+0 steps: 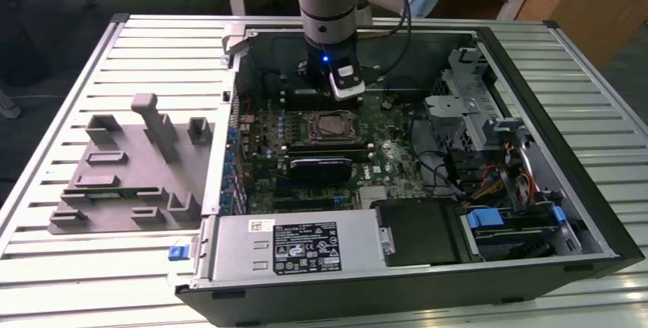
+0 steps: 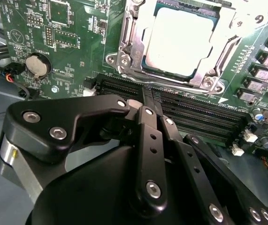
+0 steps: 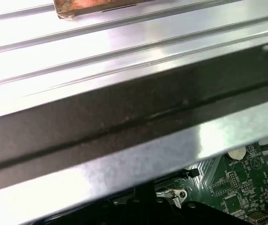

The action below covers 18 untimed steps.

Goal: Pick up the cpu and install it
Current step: 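Install the first cpu locking lever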

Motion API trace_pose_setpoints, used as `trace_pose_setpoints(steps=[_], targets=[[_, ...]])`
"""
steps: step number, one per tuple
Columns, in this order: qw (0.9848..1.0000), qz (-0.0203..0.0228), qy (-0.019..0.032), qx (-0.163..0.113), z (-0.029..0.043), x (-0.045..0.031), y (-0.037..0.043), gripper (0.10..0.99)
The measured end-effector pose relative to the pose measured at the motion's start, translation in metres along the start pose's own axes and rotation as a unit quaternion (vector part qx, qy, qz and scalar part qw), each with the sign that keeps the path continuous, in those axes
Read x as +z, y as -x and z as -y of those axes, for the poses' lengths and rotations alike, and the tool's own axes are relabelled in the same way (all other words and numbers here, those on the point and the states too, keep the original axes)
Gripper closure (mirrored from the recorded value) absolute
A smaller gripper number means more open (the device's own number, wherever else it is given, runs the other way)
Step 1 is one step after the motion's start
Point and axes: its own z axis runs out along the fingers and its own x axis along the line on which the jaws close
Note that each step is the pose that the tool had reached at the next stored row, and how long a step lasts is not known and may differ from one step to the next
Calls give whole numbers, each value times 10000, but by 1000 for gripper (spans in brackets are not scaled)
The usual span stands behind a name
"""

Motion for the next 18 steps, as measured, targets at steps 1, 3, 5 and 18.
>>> trace_pose_setpoints(steps=[1, 3, 5, 18], targets=[[10000, 0, 1, 0, 0, 0, 0, 980], [10000, 0, 0, 0, 0, 0, 0, 980], [10000, 0, 0, 0, 0, 0, 0, 980], [10000, 10, -32, -4, 47, -8, 16, 980]])
